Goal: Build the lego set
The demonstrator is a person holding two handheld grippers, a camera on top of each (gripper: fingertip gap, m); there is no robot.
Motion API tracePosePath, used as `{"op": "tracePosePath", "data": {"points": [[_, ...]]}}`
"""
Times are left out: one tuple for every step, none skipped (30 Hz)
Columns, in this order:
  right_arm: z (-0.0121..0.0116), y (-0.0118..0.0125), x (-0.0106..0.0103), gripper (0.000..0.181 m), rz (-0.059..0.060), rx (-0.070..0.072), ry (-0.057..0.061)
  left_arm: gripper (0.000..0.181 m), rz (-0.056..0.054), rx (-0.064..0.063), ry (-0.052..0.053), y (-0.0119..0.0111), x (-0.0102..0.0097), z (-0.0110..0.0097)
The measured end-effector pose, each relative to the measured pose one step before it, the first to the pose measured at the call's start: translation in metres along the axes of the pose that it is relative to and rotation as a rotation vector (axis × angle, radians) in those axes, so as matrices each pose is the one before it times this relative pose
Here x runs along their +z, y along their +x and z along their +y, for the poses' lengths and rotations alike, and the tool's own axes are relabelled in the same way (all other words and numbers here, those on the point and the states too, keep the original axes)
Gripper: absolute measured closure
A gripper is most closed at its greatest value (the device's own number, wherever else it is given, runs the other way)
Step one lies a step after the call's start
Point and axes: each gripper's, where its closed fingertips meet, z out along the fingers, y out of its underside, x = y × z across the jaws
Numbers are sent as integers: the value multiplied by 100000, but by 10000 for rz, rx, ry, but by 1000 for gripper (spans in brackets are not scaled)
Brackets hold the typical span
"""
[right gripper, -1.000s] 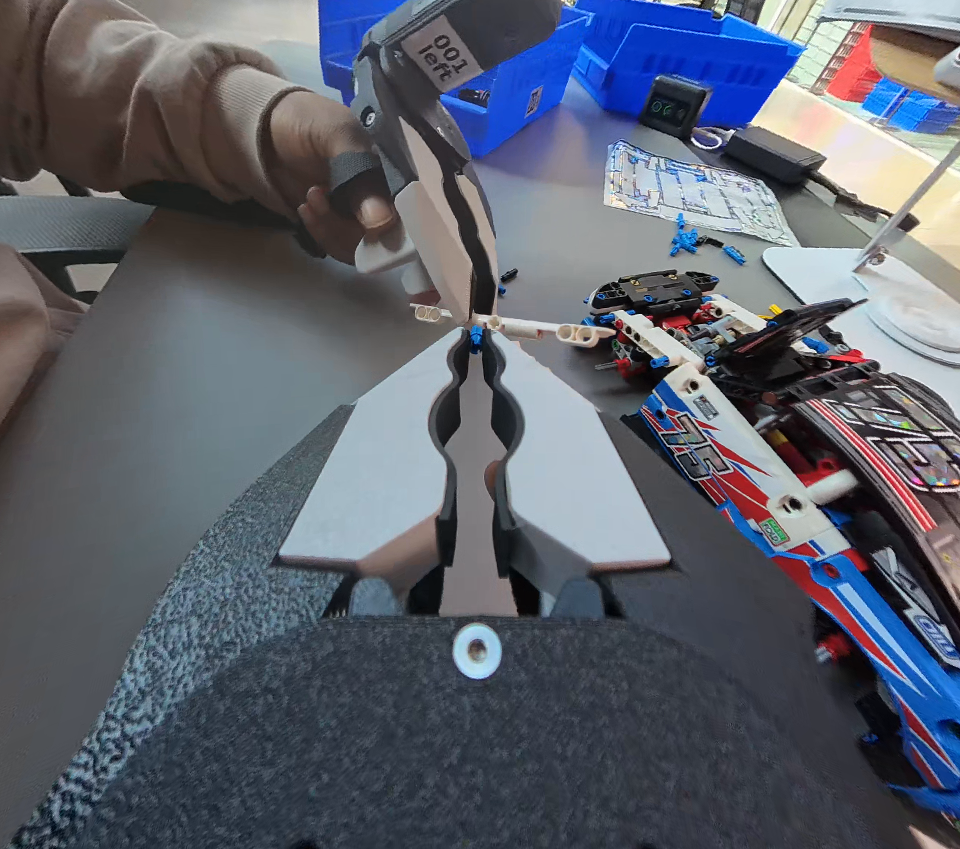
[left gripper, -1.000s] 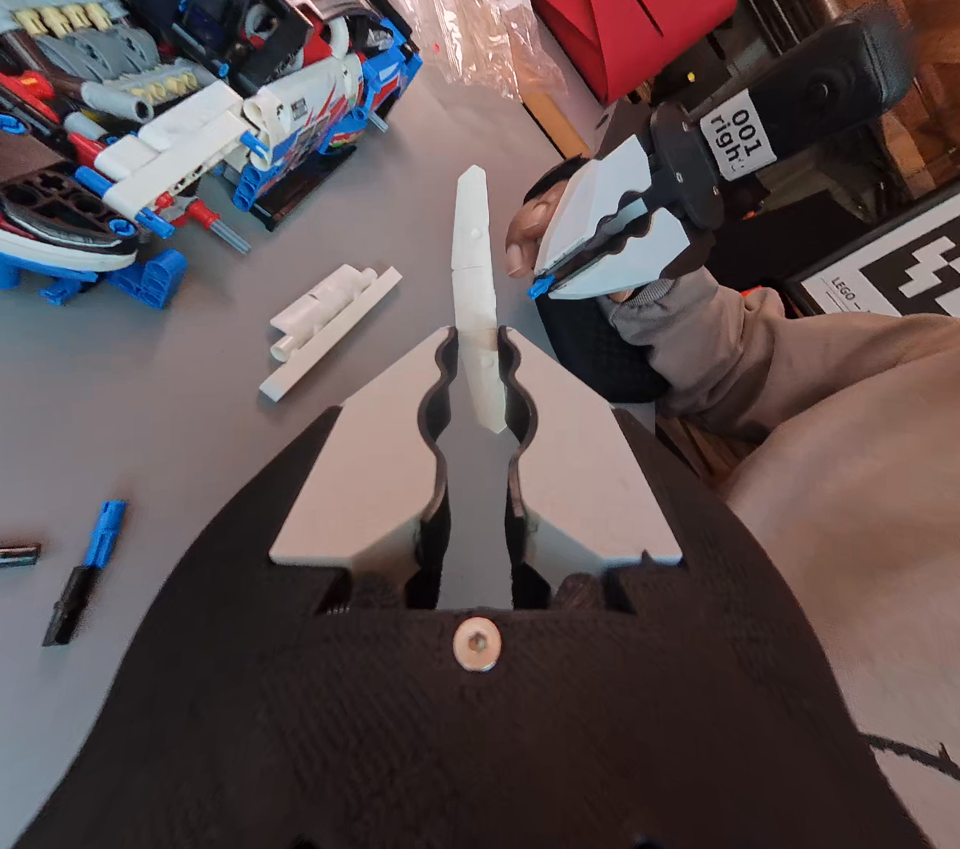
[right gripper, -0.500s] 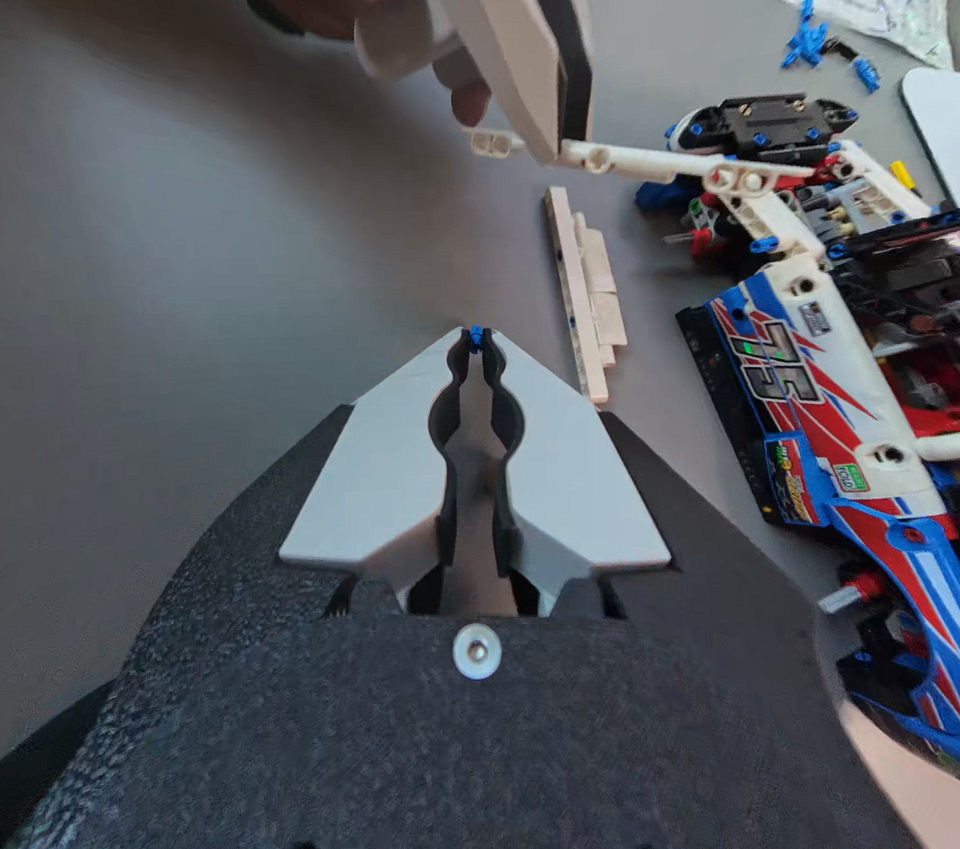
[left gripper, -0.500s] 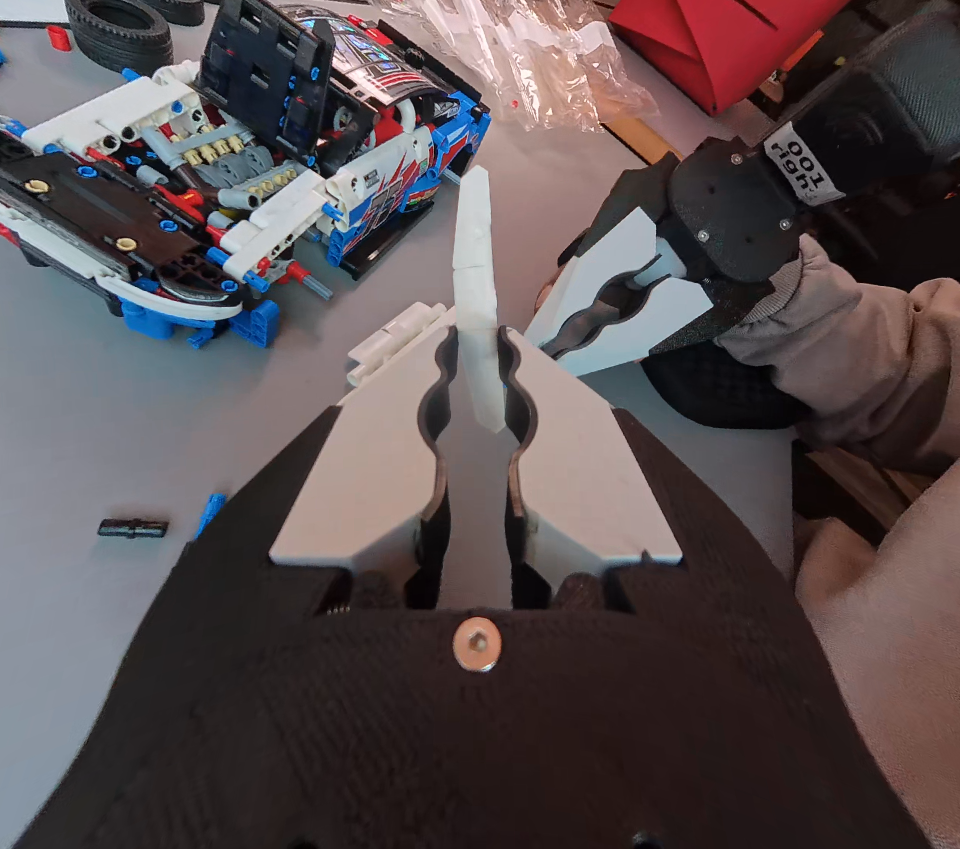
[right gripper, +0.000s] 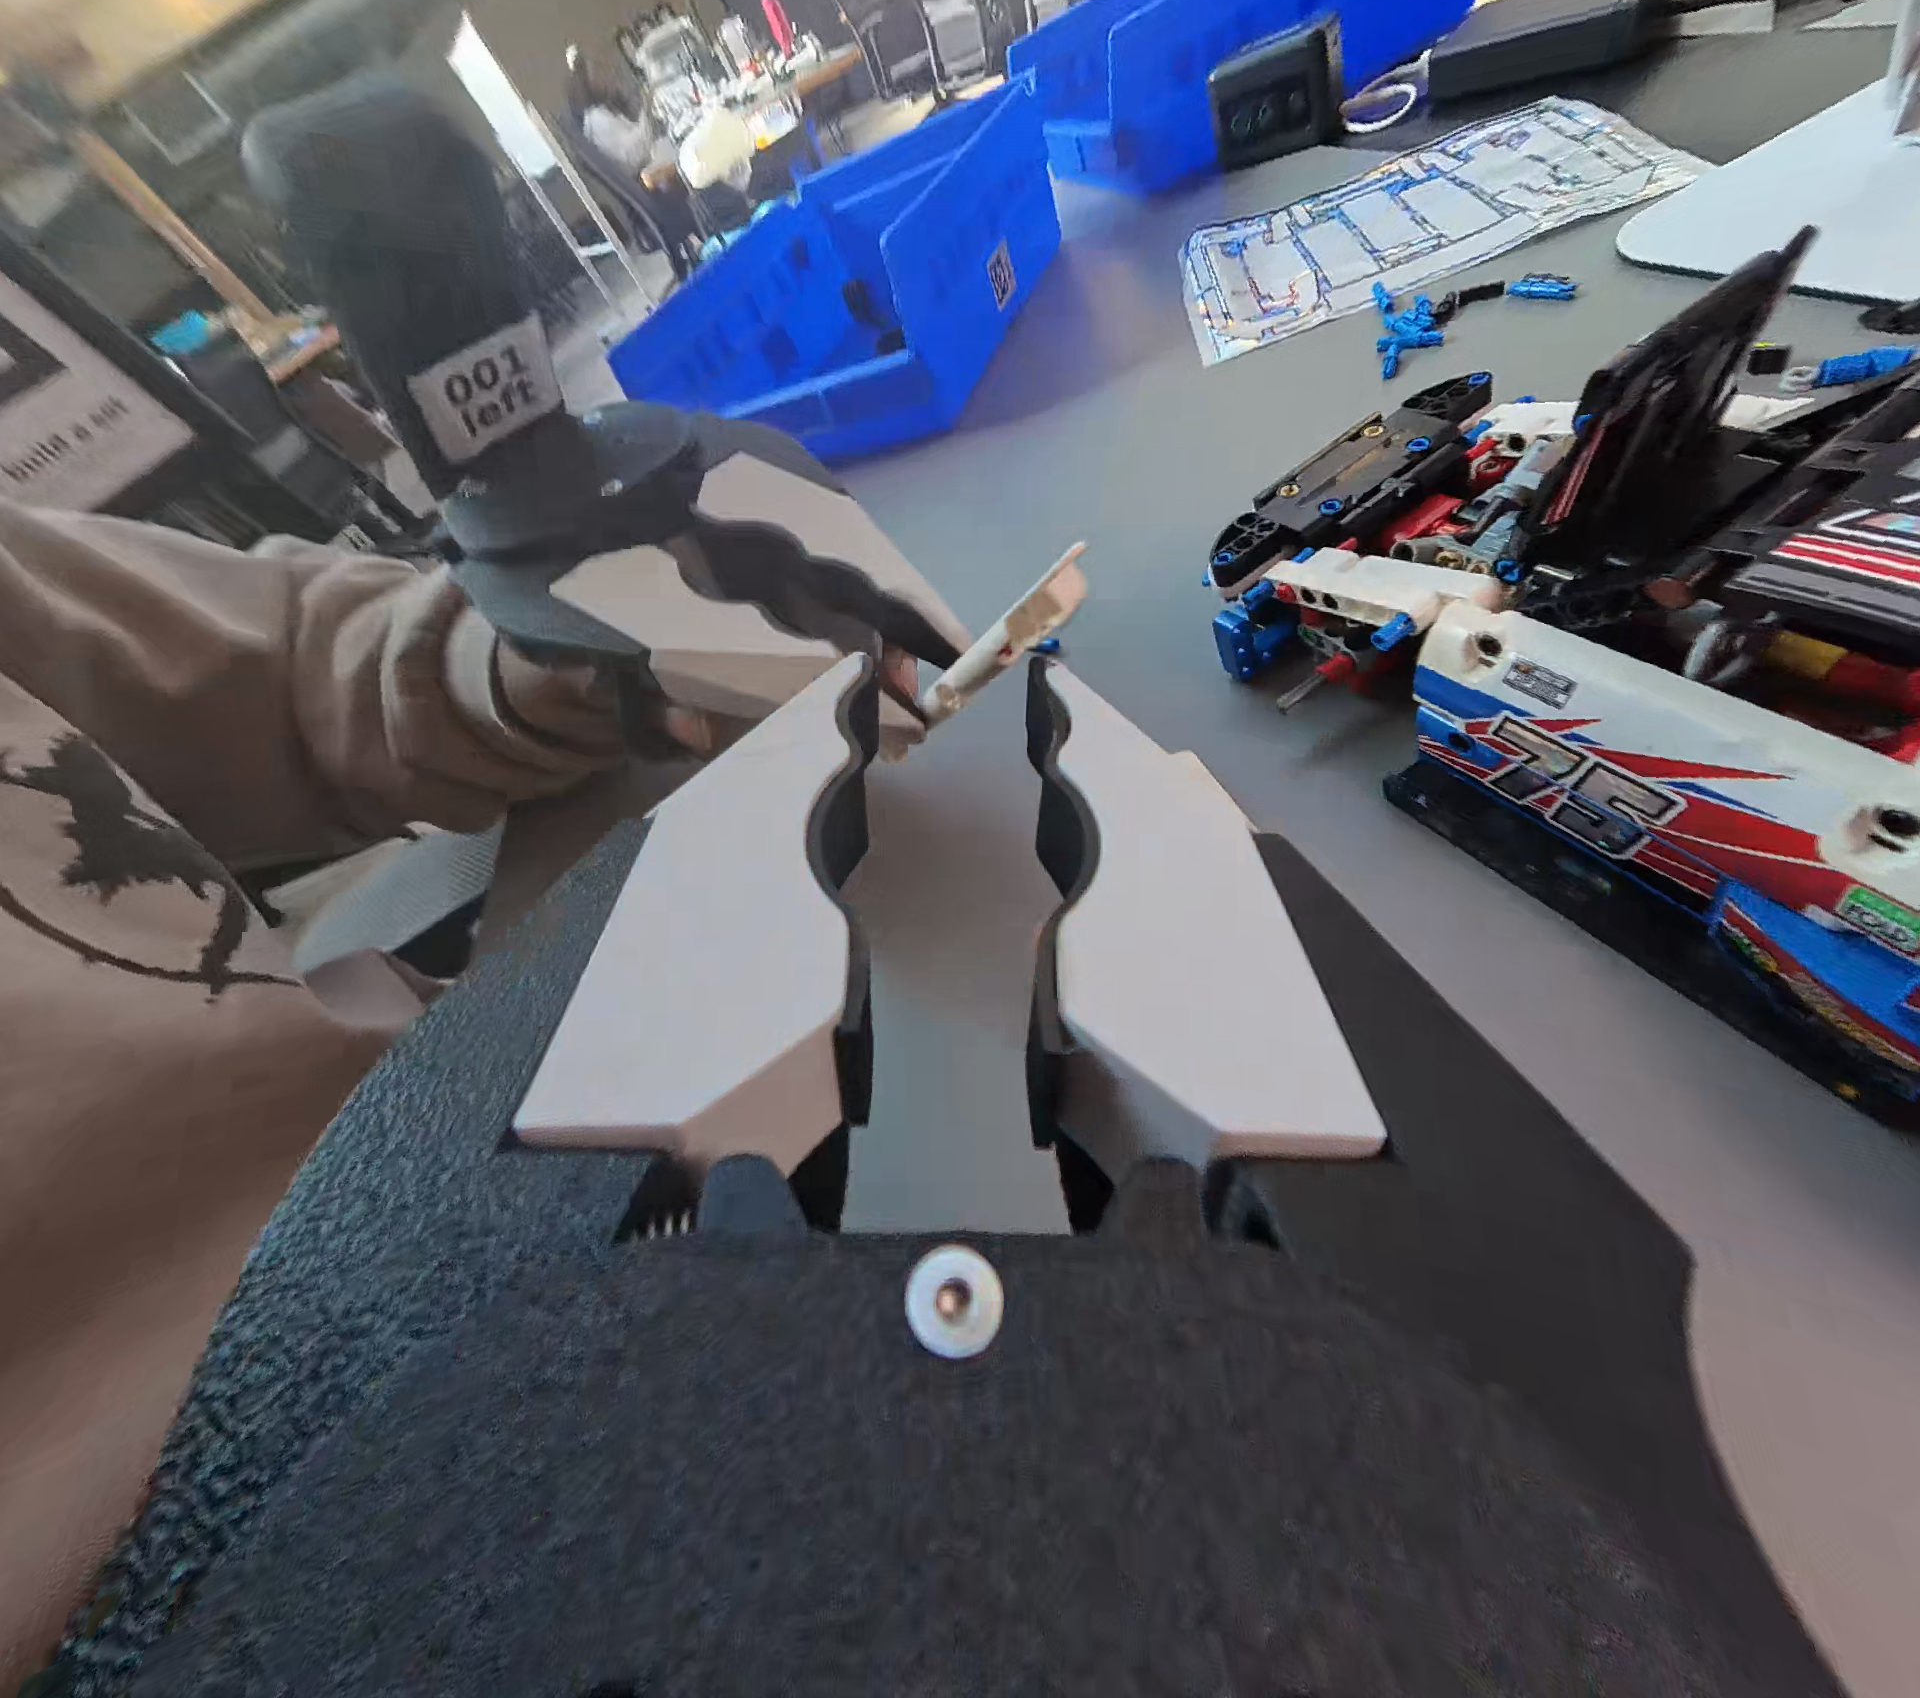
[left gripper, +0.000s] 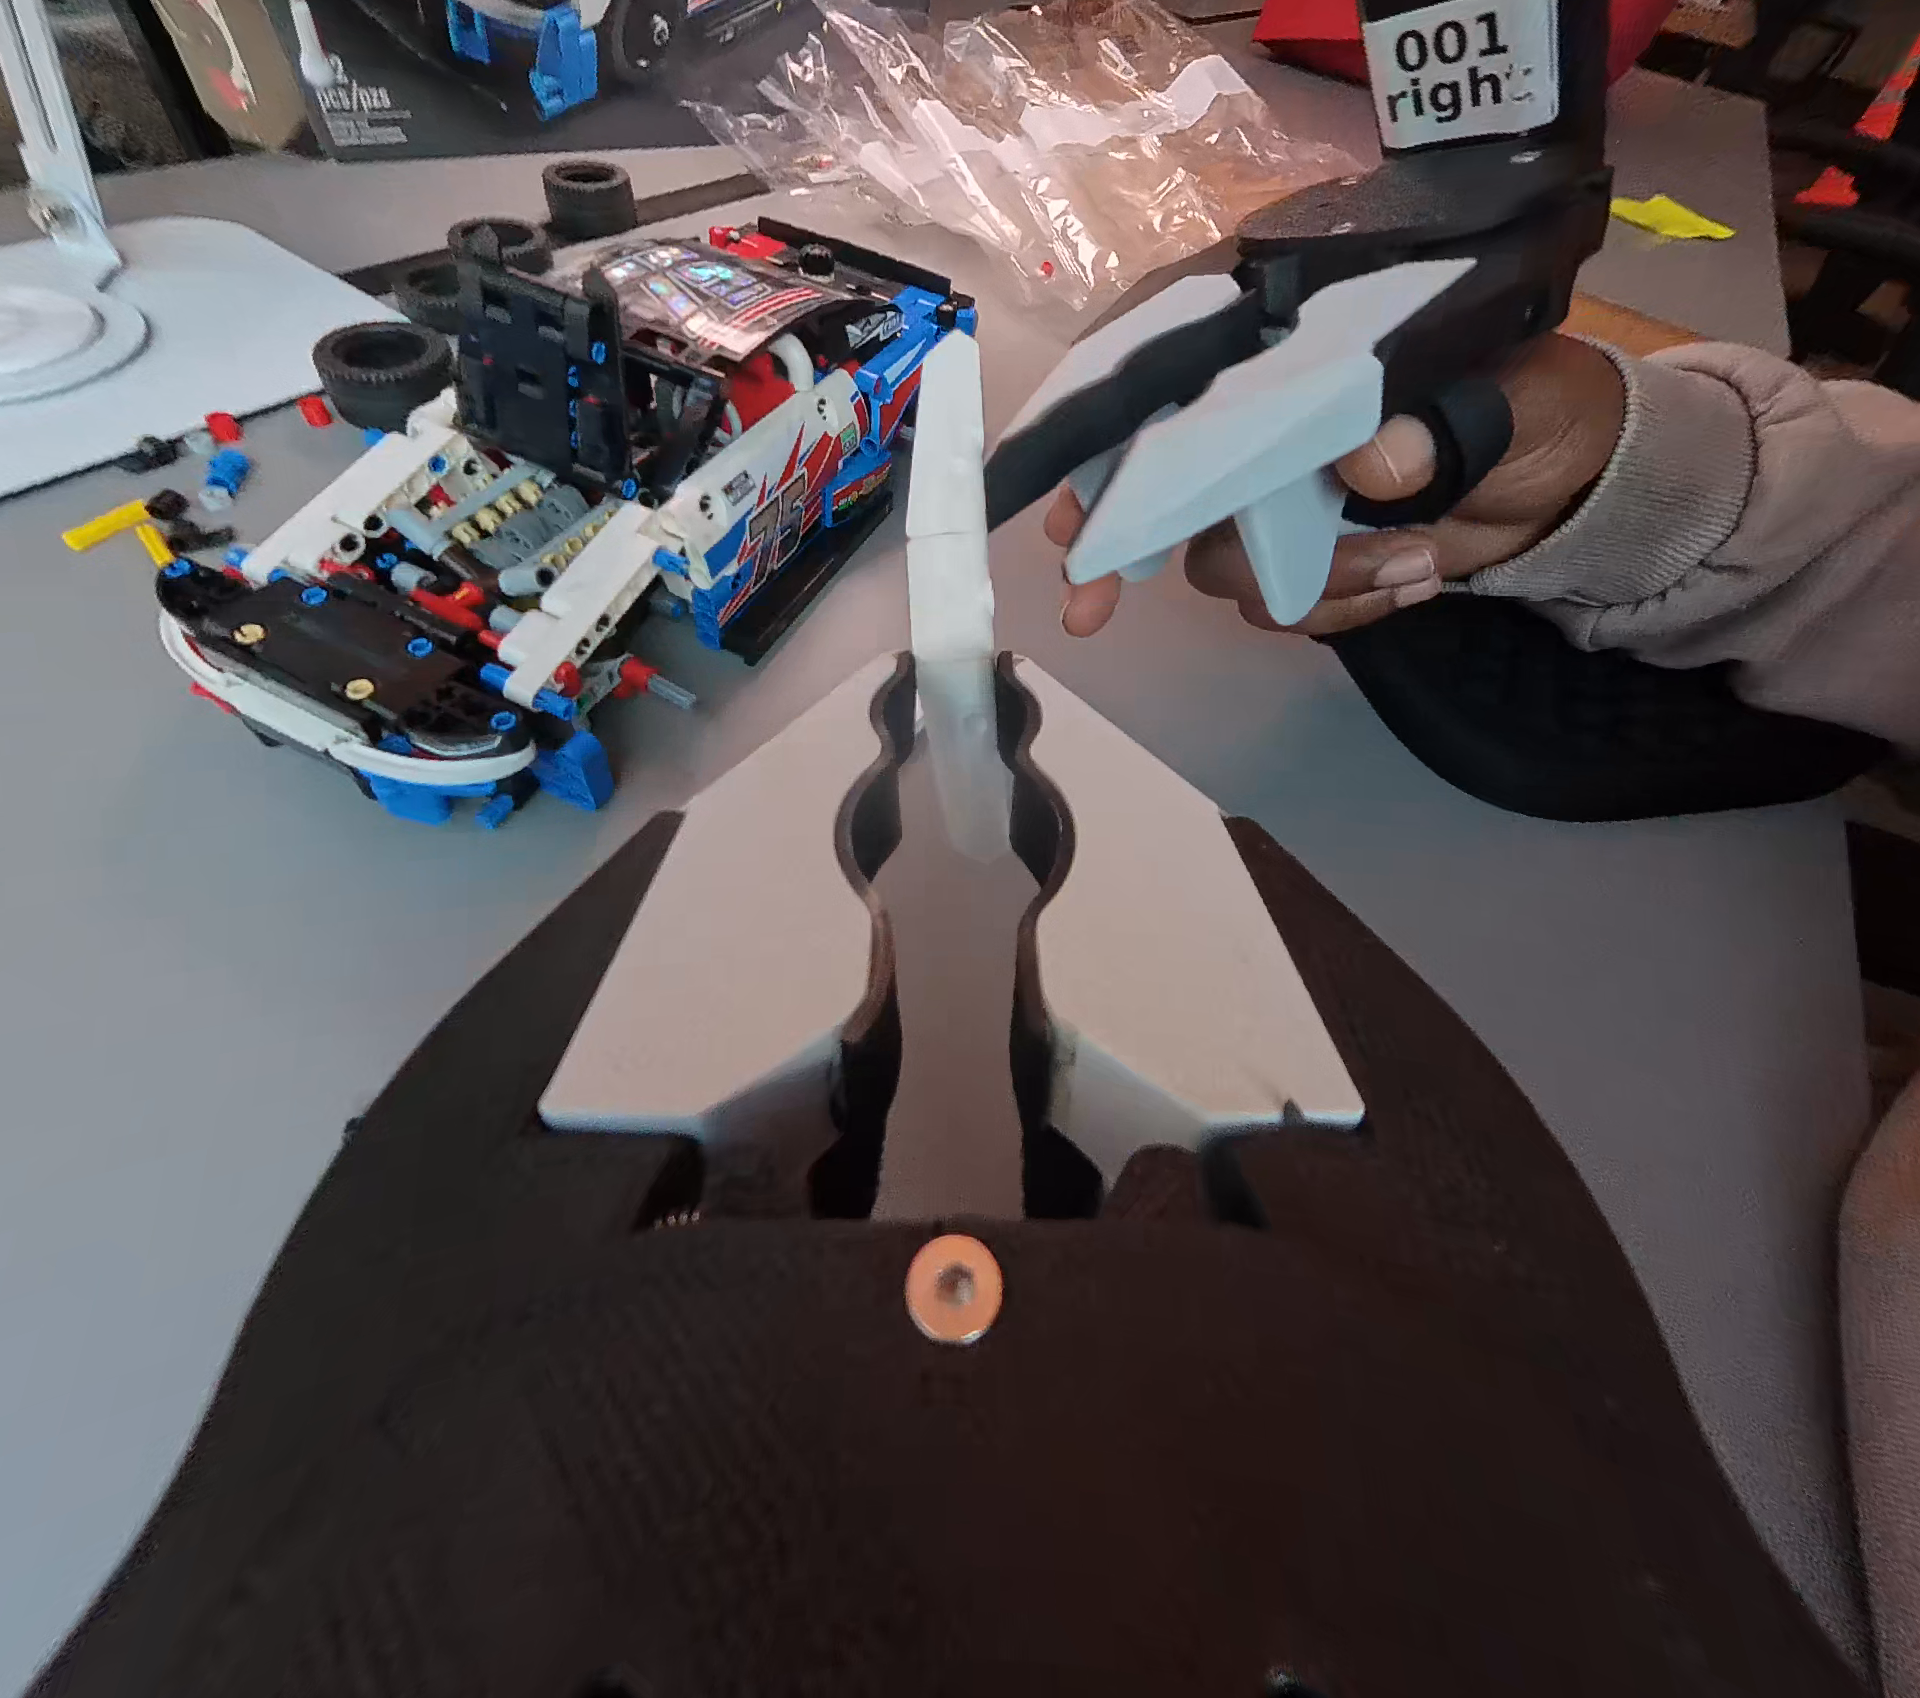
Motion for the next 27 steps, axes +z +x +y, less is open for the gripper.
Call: {"op": "tracePosePath", "data": {"points": [[-258,-209,48,162,-182,306,169,168,-186,474,76,224,7,-190],[-128,-23,30,174,-27,125,83,168,-174,451,69,207,-5,-160],[-2,-160,3,175,-88,-122,5,168,-129,357,22,181,31,-58],[132,-238,-21,175,-148,-181,-136,168,-53,217,-34,121,32,57],[55,-357,-108,176,-244,-192,-94,167,269,55,6,359,23,57],[52,-301,-153,176,-228,-162,-90,167,571,-223,66,570,-23,-27],[140,-230,-160,177,-210,-171,-146,161,755,-571,37,625,-44,-22],[165,-502,-169,177,-393,-198,-134,150,916,-816,29,686,-116,-85],[271,-633,-130,177,-479,-80,-179,145,1090,-867,58,865,-204,-172],[344,-568,-25,177,-446,67,-217,145,996,-727,102,793,-269,-219],[346,-709,53,177,-524,100,-169,145,527,-448,98,258,-208,-134],[338,-716,161,177,-504,111,-149,146,474,-49,-43,360,-156,151],[255,-509,215,177,-325,75,-114,152,498,73,-233,522,-63,442],[203,-368,230,177,-213,5,-100,156,413,13,-229,458,49,436],[148,-313,194,177,-150,-28,-83,160,405,-53,-146,526,128,310],[119,-275,146,177,-124,-31,-63,167,320,-98,-61,437,157,149],[3,-302,79,177,-139,-4,-5,172,85,-84,10,103,150,18],[-58,-84,-9,177,-3,-38,34,176,46,-12,20,31,73,-1],[-141,121,-127,177,121,-97,79,176,37,-83,52,-5,-30,-92],[-232,383,-279,176,280,-166,95,176,-79,-155,114,-203,-141,-222],[-189,661,-456,176,452,-219,17,177,-155,-190,165,-392,-267,-306],[174,1078,-581,174,723,-333,-256,177,-218,-184,160,-544,-404,-306],[783,1299,-583,171,878,-503,-667,177,-264,-176,170,-641,-482,-325],[1210,1312,-439,170,919,-623,-887,177,-292,-190,137,-689,-484,-274],[1396,965,-194,169,735,-568,-965,177,-337,-165,148,-732,-463,-283],[1424,204,94,166,269,-330,-979,177,-368,-136,206,-761,-424,-331],[1057,-127,308,164,74,-42,-772,177,-245,-170,170,-598,-321,-282]]}}
